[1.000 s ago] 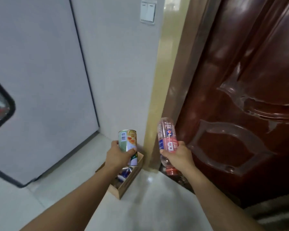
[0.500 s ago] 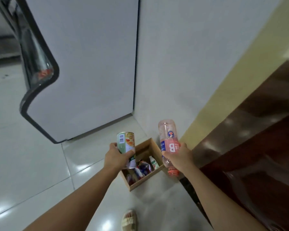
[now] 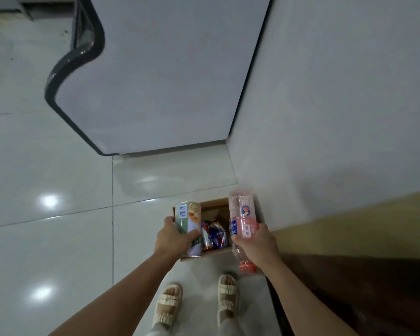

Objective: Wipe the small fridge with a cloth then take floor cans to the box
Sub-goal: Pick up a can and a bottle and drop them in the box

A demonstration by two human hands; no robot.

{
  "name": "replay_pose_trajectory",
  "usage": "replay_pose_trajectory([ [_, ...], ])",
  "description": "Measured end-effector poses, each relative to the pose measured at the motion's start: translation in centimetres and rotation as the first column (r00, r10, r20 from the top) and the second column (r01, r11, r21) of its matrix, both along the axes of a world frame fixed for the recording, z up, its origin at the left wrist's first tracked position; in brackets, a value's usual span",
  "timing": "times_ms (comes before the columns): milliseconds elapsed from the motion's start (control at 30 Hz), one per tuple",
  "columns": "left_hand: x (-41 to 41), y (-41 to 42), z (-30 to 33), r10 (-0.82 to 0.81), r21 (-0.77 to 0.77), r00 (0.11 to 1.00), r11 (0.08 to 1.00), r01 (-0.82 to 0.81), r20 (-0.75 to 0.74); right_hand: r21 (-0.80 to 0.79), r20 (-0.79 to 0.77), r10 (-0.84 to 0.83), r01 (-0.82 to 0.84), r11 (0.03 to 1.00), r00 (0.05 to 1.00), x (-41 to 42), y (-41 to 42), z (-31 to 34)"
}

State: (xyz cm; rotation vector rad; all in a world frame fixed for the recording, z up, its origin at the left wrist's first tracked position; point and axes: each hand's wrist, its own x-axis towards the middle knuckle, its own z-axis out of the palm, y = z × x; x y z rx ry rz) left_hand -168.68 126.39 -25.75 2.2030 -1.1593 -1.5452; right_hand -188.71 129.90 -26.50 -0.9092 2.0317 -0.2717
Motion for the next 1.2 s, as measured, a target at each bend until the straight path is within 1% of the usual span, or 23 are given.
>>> replay_pose_trajectory([
  [133, -2.8, 0.1, -3.6, 0.117, 0.052, 0.993, 0.992, -0.118, 0.017, 0.091, 0.056, 0.074, -0.079, 0.993, 0.996, -2.1, -1.5, -4.0],
  [233, -4.5, 0.3, -7.1, 0.138, 0.075, 0.988, 0.987, -0.143, 0.066, 0.143, 0.088, 0.081, -0.093, 0.985, 0.993, -2.8, -2.2, -7.5],
  [333, -5.4, 0.3, -11.3, 0.167, 0.111, 0.984, 0.979, -0.173, 0.067, 0.191, 0.121, 0.073, -0.095, 0.977, 0.990, -2.8, -2.8, -11.6],
  [567, -6.3, -1.3, -24.4, 0.183, 0.174, 0.982, 0.967, -0.189, 0.050, 0.276, 0.173, 0.060, -0.107, 0.955, 0.983, -3.3, -4.6, -24.0],
  [633, -6.4, -1.9, -28.3, 0.179, 0.173, 0.982, 0.967, -0.187, 0.064, 0.289, 0.158, 0.086, -0.129, 0.949, 0.984, -3.2, -5.4, -27.6],
  [733, -6.6, -2.6, -34.1, 0.163, 0.180, 0.982, 0.968, -0.178, 0.094, 0.319, 0.156, 0.068, -0.116, 0.941, 0.985, -3.0, -6.7, -32.9],
  [1000, -6.4, -3.2, -46.6, 0.103, 0.179, 0.977, 0.974, -0.136, 0.184, 0.318, 0.133, 0.162, -0.197, 0.928, 0.978, -1.8, -8.5, -45.8],
  [1200, -6.5, -3.7, -52.8, 0.103, 0.175, 0.969, 0.974, -0.144, 0.224, 0.285, 0.095, 0.171, -0.191, 0.939, 0.981, -0.7, -8.7, -52.8],
])
